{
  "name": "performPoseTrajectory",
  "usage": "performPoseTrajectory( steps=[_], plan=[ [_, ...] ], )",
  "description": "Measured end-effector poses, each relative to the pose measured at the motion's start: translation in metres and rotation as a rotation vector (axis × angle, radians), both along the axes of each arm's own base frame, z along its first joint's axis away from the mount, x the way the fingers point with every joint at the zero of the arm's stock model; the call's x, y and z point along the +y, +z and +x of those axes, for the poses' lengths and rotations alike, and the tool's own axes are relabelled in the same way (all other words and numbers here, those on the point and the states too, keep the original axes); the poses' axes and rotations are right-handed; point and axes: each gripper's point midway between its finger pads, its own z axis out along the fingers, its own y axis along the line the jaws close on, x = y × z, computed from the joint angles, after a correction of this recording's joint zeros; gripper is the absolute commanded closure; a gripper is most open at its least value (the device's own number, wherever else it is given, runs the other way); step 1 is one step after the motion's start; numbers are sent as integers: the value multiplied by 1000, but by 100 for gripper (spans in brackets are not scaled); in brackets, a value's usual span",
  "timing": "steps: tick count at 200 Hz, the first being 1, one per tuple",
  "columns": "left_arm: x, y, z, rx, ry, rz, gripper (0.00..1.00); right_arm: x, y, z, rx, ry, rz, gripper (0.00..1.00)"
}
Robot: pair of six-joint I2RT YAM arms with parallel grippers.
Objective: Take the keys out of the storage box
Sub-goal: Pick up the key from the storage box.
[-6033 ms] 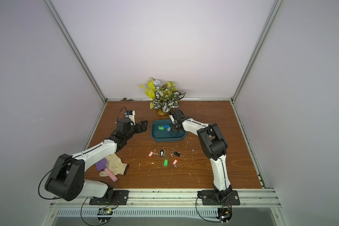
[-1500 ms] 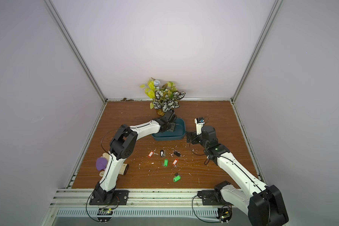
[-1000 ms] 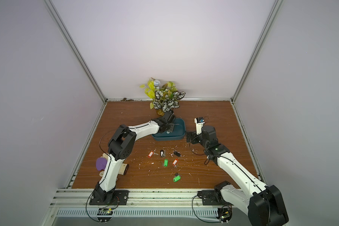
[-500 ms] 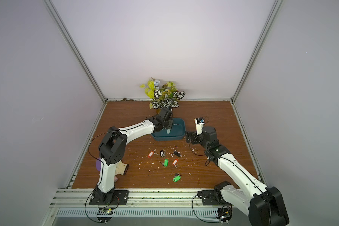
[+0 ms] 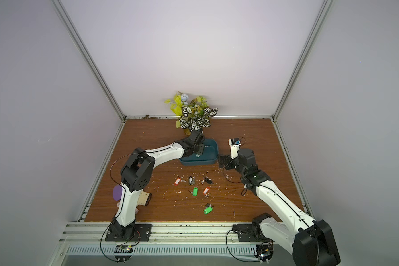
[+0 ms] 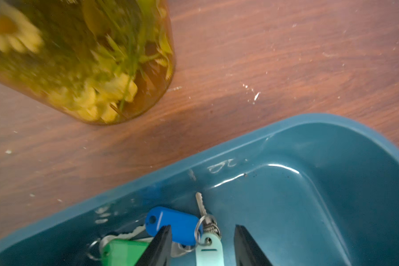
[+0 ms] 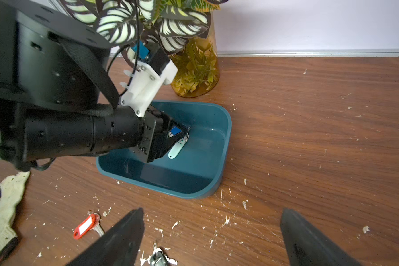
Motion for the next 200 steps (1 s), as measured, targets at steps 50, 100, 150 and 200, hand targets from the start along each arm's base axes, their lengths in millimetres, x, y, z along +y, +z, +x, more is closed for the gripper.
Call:
performPoseTrajectory(
  steps=[50, 100, 150, 200],
  plan=[
    [-1, -12, -3, 39, -3, -25, 60, 0, 0, 0, 1, 0, 0, 1],
    [1, -21, -1, 61, 7, -38, 73, 0, -2, 1, 6, -1, -3, 1],
    [-1, -20, 0, 61, 3, -55, 91, -1, -3, 1, 8, -3, -4, 1],
    [-5, -17, 0, 59, -13, -70, 99, -2, -3, 2, 8, -7, -4, 1]
  ],
)
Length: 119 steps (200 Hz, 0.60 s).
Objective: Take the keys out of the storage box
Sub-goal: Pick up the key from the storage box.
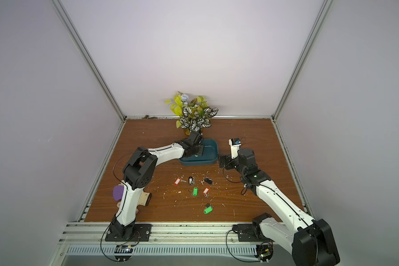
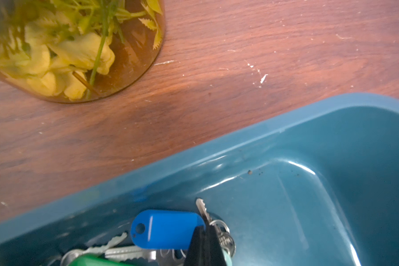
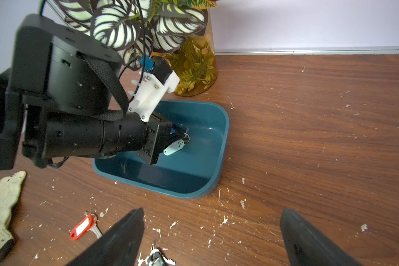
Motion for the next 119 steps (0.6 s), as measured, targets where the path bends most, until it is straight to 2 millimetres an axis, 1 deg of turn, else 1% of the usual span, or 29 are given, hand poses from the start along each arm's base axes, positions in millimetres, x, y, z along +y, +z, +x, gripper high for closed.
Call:
performPoseTrajectory(
  steps=[12, 33, 56, 88, 104, 119],
  plan=[
    [1, 2, -1, -2, -2, -3, 99, 0, 0, 0, 0, 0, 0, 1],
    [4, 13, -7, -13, -3, -11, 99, 0, 0, 0, -2, 0, 1, 1],
    [8, 34, -13, -41, -8, -37, 99, 1, 1, 1, -8, 2, 5, 1],
    [13, 66, -23, -89, -20, -81, 99, 1, -4, -2, 1, 11, 8, 1],
    [15, 79, -28, -112, -25, -104, 99, 3, -3, -3, -1, 20, 17, 1],
    [18, 86, -35, -124, -32, -120, 99, 3, -2, -5, -8, 23, 22, 1]
  ],
)
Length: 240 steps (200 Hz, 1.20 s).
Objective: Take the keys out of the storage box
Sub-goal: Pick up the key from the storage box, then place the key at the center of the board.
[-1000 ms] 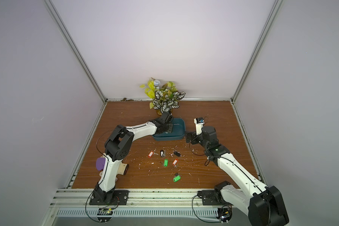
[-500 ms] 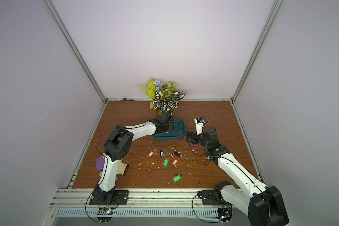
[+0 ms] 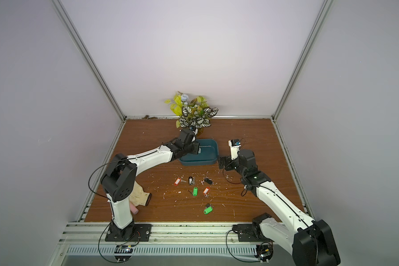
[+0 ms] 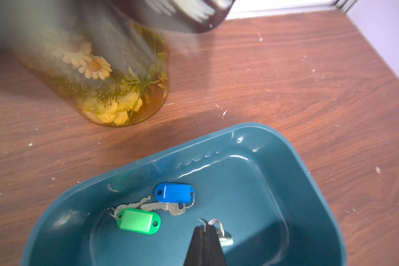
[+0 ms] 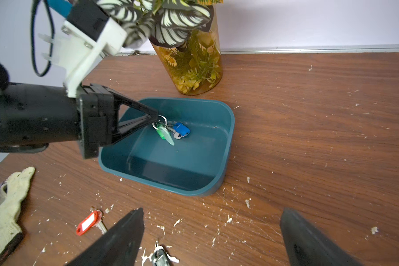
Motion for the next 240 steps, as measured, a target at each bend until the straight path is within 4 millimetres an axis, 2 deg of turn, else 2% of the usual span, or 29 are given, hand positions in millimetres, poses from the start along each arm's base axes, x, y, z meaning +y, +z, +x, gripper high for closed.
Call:
performPoseTrajectory(
  steps=[42, 107, 140, 165, 187, 205, 218, 240],
  plan=[
    [12, 21, -22, -38, -17, -44, 99, 2, 8, -3, -22, 15, 28, 1],
    [33, 66, -61, -129, -35, -115, 99, 6, 12, -8, -31, 40, 55, 1],
    [38, 91, -101, -162, -71, -130, 99, 7, 14, -12, -39, 51, 69, 1],
    [31, 98, -149, -141, -154, -129, 99, 9, 15, -13, -44, 60, 80, 1],
    [10, 83, -199, -87, -286, -107, 99, 9, 11, -15, -37, 62, 83, 1],
    [-4, 50, -238, -2, -398, -77, 99, 9, 11, -16, -34, 66, 87, 1],
    [-1, 18, -255, 70, -433, -50, 99, 10, 12, -17, -38, 68, 90, 1],
    [17, -33, -278, 186, -450, -10, 99, 10, 18, -19, -54, 73, 96, 1]
  ],
)
